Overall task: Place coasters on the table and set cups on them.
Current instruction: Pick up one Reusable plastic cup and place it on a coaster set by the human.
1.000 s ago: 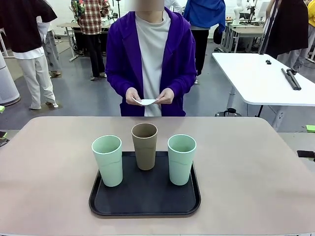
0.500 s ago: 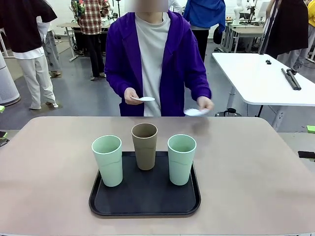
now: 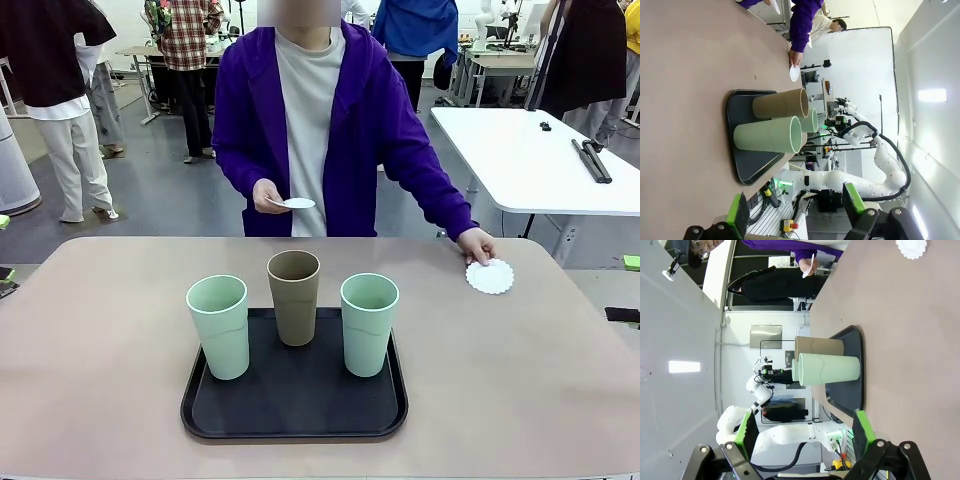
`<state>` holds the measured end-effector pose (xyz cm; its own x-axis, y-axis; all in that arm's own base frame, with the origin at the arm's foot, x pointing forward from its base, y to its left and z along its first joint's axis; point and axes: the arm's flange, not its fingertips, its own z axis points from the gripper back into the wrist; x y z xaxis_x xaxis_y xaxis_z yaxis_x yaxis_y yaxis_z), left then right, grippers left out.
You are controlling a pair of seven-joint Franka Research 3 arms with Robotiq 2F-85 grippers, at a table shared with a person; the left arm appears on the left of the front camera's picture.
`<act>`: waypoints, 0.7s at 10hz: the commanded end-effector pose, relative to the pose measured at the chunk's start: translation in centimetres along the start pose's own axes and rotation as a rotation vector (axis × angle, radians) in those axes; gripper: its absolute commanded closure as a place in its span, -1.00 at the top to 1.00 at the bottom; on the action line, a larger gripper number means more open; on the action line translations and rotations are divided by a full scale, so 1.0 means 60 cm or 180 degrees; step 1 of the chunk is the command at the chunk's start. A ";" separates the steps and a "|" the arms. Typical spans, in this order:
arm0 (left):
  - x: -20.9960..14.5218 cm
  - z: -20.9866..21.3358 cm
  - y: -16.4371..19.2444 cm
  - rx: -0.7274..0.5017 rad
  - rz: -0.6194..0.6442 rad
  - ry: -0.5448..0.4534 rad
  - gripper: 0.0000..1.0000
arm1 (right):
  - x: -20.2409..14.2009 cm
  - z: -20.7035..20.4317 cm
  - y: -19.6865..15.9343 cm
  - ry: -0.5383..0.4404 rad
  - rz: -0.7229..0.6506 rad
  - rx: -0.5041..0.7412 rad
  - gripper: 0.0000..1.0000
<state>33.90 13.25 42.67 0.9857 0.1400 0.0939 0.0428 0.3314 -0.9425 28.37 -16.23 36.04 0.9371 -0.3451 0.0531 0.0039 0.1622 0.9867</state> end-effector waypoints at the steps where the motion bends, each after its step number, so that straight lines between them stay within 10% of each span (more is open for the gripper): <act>1: -0.001 0.002 -0.002 -0.0049 -0.0009 -0.0014 1.00 | 0.000 0.001 0.000 -0.0008 -0.0003 0.0025 1.00; 7: -0.001 0.002 -0.002 -0.0049 -0.0009 -0.0014 1.00 | 0.000 0.001 0.000 -0.0008 -0.0003 0.0025 1.00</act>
<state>33.90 13.25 42.67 0.9857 0.1400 0.0939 0.0428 0.3313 -0.9426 28.37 -16.23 36.04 0.9370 -0.3453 0.0530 0.0039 0.1622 0.9867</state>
